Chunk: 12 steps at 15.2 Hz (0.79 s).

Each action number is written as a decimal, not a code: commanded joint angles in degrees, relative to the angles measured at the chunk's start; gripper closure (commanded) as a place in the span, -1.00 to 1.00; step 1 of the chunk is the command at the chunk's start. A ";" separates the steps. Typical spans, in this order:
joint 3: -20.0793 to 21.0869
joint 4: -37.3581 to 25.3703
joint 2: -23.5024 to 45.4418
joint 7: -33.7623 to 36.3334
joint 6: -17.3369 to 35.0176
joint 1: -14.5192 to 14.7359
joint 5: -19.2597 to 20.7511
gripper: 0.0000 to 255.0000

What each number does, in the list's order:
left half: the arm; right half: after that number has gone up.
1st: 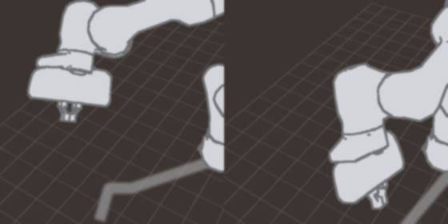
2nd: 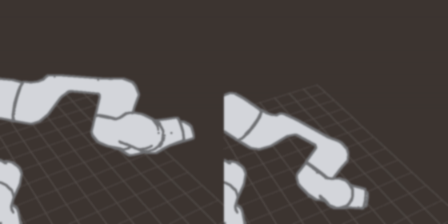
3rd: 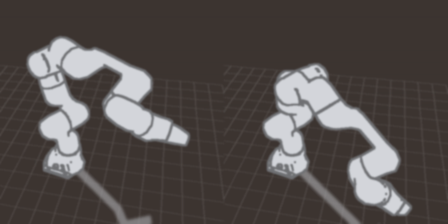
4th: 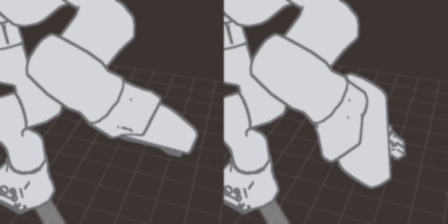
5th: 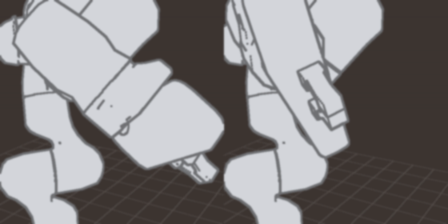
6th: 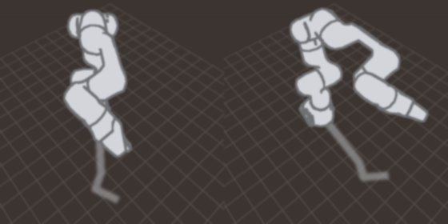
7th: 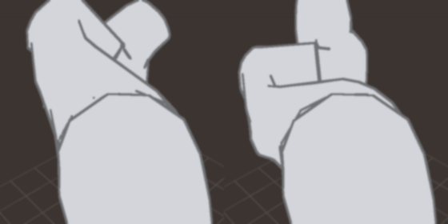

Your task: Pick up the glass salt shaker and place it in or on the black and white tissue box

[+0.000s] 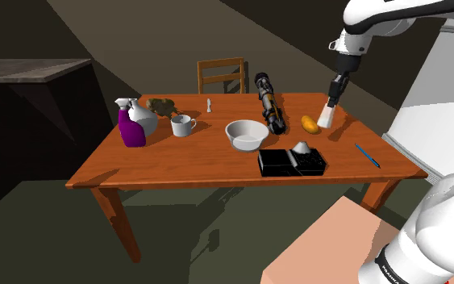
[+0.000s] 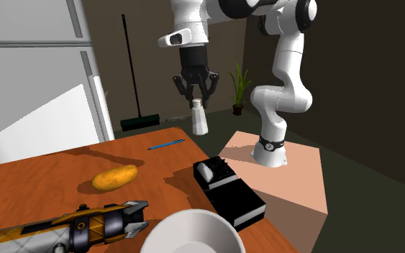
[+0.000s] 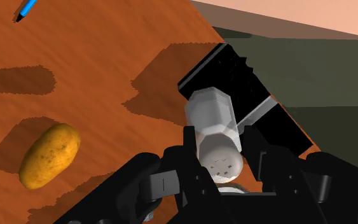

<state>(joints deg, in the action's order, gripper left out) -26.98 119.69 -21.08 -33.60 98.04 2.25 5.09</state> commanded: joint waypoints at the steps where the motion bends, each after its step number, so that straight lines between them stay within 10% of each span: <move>1: 1.92 0.15 -0.45 2.69 -0.35 0.86 -0.59 1.00; 12: 9.20 1.03 -0.30 12.85 0.65 4.67 -3.53 1.00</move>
<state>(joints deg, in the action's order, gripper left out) -17.77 120.22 -21.55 -20.80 98.01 6.89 1.60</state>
